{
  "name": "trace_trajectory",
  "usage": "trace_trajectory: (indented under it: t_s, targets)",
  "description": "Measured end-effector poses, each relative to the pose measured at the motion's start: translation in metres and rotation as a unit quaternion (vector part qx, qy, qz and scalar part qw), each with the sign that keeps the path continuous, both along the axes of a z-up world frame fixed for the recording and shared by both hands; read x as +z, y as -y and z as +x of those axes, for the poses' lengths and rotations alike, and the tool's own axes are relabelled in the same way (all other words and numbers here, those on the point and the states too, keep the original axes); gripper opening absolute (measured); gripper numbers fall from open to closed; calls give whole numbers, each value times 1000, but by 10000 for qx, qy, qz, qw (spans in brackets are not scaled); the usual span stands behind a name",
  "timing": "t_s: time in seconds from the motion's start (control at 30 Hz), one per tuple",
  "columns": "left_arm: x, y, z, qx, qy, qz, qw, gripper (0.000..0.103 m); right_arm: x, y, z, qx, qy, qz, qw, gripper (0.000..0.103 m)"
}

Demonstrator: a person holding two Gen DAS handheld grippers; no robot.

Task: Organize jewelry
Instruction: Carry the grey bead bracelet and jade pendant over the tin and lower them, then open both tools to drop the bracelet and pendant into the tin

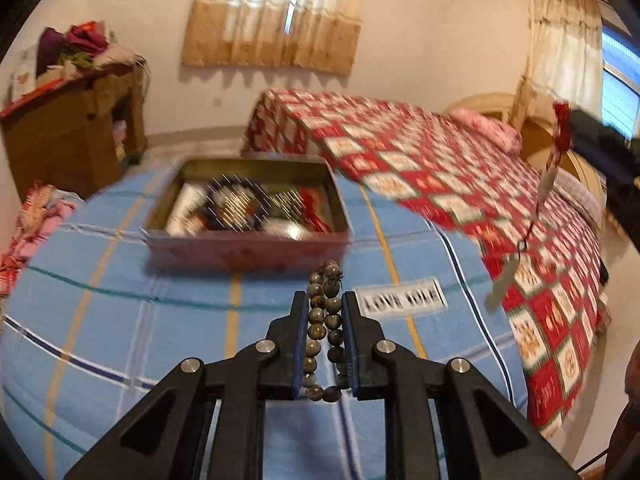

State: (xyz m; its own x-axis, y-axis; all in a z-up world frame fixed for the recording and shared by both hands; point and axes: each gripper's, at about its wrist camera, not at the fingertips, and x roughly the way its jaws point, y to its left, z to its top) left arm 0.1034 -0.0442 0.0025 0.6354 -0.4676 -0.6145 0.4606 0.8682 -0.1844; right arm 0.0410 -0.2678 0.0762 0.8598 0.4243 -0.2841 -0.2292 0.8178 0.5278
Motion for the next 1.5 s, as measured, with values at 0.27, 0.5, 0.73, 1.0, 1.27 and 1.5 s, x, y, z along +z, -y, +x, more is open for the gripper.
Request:
trace_trajectory:
  t_s: [0.27, 0.5, 0.73, 1.0, 1.27, 1.5]
  targets:
    - [33, -20, 51, 500, 529, -36, 9973, 16, 15, -19, 41, 180, 192, 55, 9996, 11]
    - [23, -14, 99, 723, 643, 114, 9952, 16, 13, -28, 88, 240, 214, 238, 9992, 11]
    - [-1, -7, 125, 776, 511, 242, 9954, 16, -14, -40, 125, 242, -68, 291, 9993, 11]
    - [-26, -1, 137, 856, 448, 570, 9937, 16, -51, -39, 143, 60, -459, 274, 9986, 11]
    - [-32, -6, 141, 993, 493, 626, 9919, 16, -73, -44, 151, -81, -657, 165, 9977, 11]
    - [-35, -11, 146, 1028, 419, 519, 9925, 16, -86, -50, 155, -153, -721, 2, 9973, 11]
